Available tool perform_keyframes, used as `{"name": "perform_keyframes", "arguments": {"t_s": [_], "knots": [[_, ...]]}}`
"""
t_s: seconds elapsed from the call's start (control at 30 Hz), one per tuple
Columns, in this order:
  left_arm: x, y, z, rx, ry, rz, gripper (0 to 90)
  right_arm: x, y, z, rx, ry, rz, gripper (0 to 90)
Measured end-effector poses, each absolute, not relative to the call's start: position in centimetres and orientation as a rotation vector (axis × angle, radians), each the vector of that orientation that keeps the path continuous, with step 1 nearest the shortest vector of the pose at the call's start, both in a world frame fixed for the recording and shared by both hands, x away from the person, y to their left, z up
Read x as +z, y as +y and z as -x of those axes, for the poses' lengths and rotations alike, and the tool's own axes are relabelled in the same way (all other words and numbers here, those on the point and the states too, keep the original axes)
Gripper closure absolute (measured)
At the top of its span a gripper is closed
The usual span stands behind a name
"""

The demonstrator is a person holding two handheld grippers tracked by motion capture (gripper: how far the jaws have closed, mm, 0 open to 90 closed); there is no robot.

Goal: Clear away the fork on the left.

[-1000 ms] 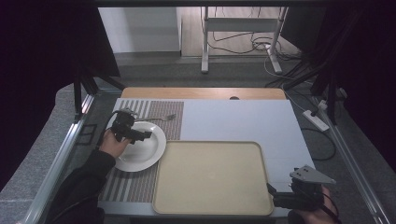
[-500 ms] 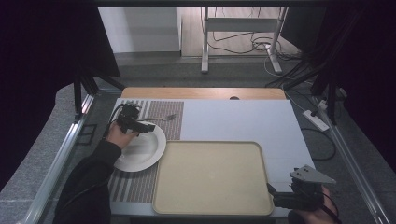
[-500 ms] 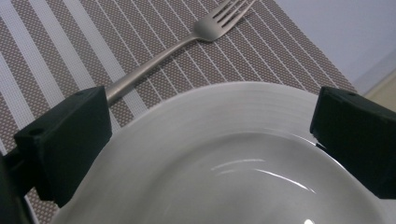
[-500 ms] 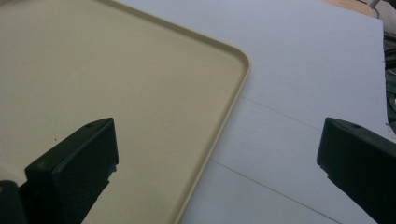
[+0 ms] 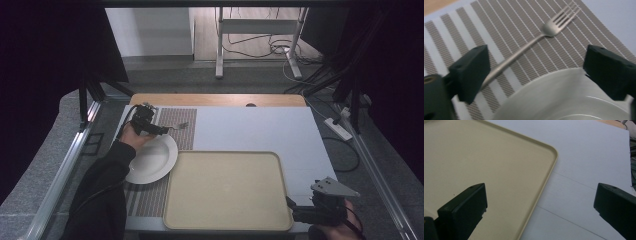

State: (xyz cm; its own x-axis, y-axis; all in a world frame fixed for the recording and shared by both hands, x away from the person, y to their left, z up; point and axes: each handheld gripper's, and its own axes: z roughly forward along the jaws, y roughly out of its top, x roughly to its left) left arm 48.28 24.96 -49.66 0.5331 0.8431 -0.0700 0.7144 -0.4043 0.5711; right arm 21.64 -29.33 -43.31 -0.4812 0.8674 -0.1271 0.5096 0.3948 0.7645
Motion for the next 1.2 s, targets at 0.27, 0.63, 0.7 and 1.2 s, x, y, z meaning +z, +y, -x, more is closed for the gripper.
{"name": "perform_keyframes", "arguments": {"t_s": [0.27, 0.63, 0.7, 1.2], "knots": [[-50.0, 26.8, -49.7, 0.251, 1.302, -2.246, 67.1, -43.3, -29.3, -21.6, 0.912, 2.140, -1.175, 0.0], [-52.0, 28.4, -52.0, 0.293, 1.509, -2.299, 88.5, -43.3, -29.4, -21.7, 0.920, 2.139, -1.177, 0.0], [-52.0, 28.4, -52.1, 0.292, 1.514, -2.309, 88.6, -43.3, -29.4, -21.7, 0.920, 2.139, -1.179, 0.0], [-51.6, 28.0, -51.0, 0.107, 1.357, -2.428, 88.7, -43.3, -29.3, -21.6, 0.913, 2.141, -1.170, 0.0]]}}
